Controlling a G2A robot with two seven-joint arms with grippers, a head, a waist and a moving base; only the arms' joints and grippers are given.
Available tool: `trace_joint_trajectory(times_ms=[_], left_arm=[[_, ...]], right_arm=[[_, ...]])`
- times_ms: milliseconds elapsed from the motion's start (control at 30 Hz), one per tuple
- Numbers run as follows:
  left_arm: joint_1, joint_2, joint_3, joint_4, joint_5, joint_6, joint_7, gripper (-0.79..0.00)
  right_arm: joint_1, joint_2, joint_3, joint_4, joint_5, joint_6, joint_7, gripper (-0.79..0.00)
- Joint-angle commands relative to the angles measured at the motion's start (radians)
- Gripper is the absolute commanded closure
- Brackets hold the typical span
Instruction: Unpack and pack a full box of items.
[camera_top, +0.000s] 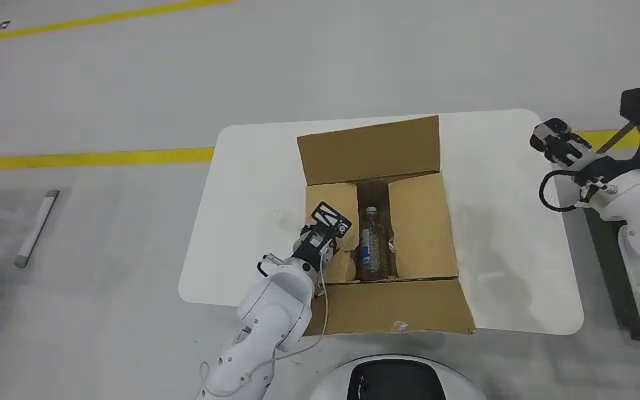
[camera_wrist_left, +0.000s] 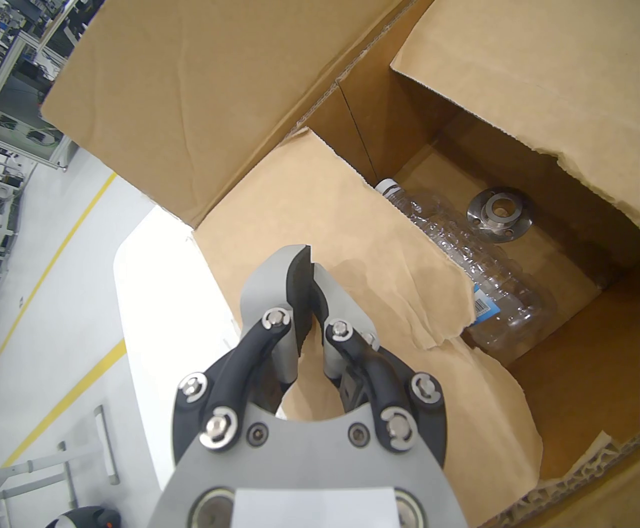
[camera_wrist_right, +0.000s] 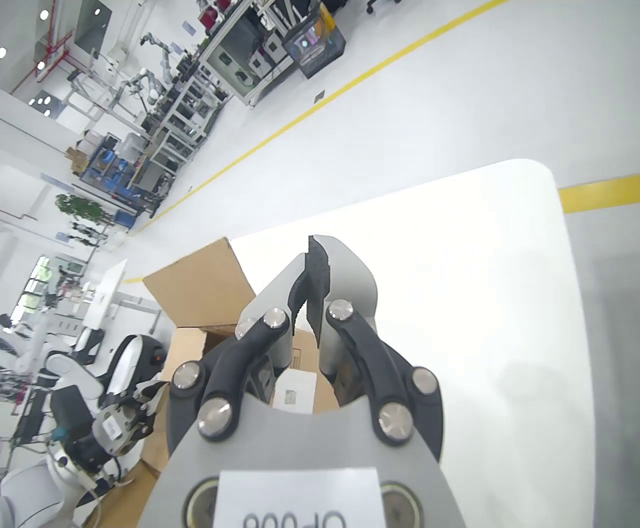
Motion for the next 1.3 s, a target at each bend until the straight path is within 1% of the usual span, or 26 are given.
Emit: trace_joint_trajectory(times_ms=[0,33,67,233,333,500,633,733,800,967,1033,1267], left_arm=[[0.006,-0.001,-0.003,-0.009,0.001,0.003,0.001,-0.246],[0.008,-0.001,-0.005,-0.015,0.005,0.005,0.003,-0.363],[0.010,-0.002,-0.007,-0.021,0.011,0.007,0.007,-0.785],[0.025,-0.004,-0.026,-0.064,-0.003,0.021,0.034,-0.785],[0.032,-0.005,-0.042,-0.096,-0.003,0.029,0.038,-0.785],[0.042,-0.006,-0.088,-0.152,-0.023,0.053,0.039,-0.785],[0.060,-0.005,-0.131,-0.198,-0.046,0.068,0.032,-0.785],[0.080,-0.004,-0.161,-0.229,-0.057,0.072,0.026,-0.785],[0.096,-0.002,-0.181,-0.234,-0.053,0.074,0.024,-0.785],[0.127,-0.002,-0.222,-0.234,-0.036,0.107,0.026,-0.785],[0.135,-0.002,-0.234,-0.237,-0.039,0.115,0.024,-0.785],[0.136,-0.005,-0.251,-0.236,-0.032,0.119,0.029,-0.785]], right_arm=[[0.039,-0.002,-0.018,0.038,0.043,0.003,0.010,0.000],[0.059,-0.003,-0.028,0.056,0.064,0.003,0.015,0.000],[0.078,-0.004,-0.038,0.073,0.067,0.005,0.017,0.000],[0.161,-0.010,-0.106,0.160,0.129,0.001,0.067,0.000],[0.219,-0.017,-0.157,0.237,0.154,-0.002,0.067,0.000],[0.328,-0.031,-0.263,0.379,0.139,-0.002,0.055,0.000],[0.414,-0.046,-0.353,0.485,0.114,-0.019,0.067,0.000],[0.472,-0.062,-0.411,0.579,0.139,-0.029,0.068,0.000],[0.508,-0.076,-0.433,0.637,0.220,-0.052,0.074,0.000],[0.582,-0.096,-0.498,0.742,0.247,-0.132,0.124,0.000],[0.603,-0.102,-0.518,0.766,0.252,-0.147,0.141,0.000],[0.637,-0.117,-0.547,0.814,0.279,-0.175,0.143,0.000]])
